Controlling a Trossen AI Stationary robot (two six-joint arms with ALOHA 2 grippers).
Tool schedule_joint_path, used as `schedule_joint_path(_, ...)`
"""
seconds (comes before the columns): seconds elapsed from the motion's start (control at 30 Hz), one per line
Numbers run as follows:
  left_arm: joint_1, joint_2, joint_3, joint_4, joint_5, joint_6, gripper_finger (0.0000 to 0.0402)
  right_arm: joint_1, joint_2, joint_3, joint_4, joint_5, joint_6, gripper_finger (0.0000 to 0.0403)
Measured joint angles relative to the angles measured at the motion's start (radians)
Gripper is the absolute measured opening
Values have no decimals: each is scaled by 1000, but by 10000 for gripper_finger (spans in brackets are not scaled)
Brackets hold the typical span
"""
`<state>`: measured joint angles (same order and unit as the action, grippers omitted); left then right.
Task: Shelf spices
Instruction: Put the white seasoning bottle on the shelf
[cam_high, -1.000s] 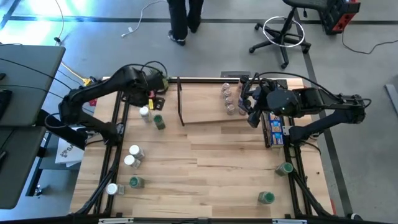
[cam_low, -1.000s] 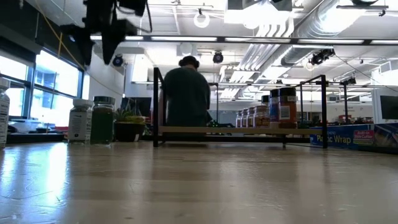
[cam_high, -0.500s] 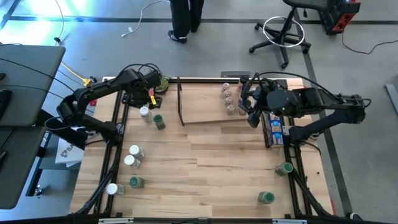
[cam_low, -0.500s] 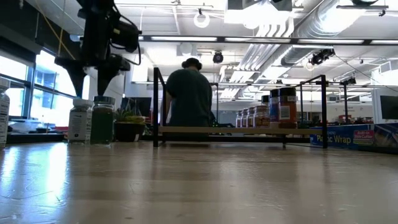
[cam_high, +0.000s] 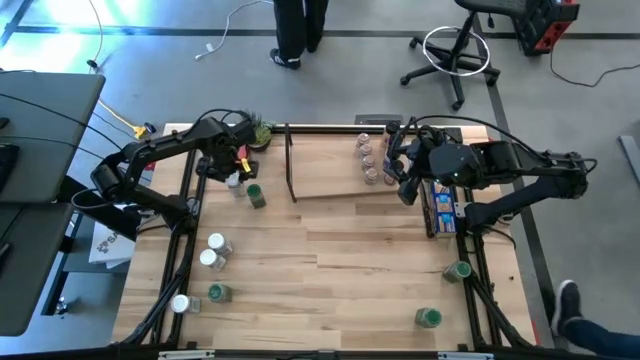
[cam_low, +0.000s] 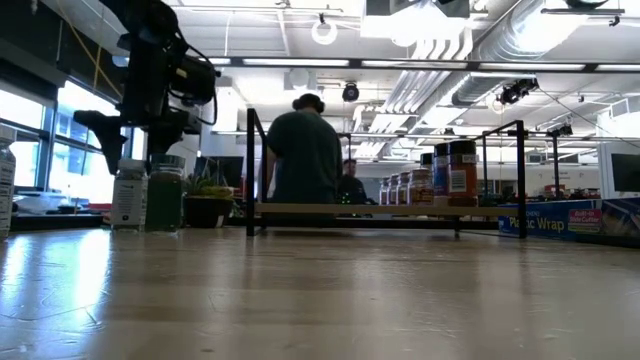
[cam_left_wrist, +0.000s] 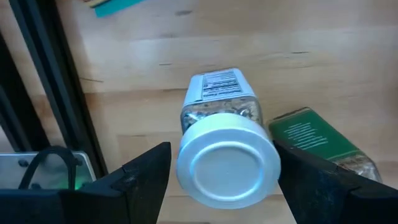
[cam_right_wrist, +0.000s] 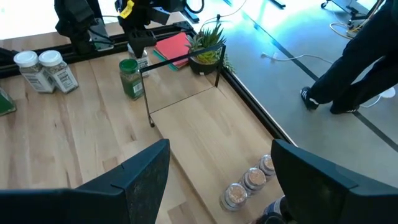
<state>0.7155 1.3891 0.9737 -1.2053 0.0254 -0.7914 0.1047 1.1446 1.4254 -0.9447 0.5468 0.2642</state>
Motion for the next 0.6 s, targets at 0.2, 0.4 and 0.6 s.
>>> schedule_joint_path(0.2, 0, 0, 0, 4, -8, 44, 234, 0, 0, 0, 3, 5, 8, 275)
schedule_joint_path(0.4, -6, 0, 0, 16, -12, 118, 197, 0, 0, 0, 15, 7, 8, 275)
schedule_joint_path(0.6, -55, 1, 75, -61, -38, 235, 197, 0, 0, 0, 15, 7, 24, 275)
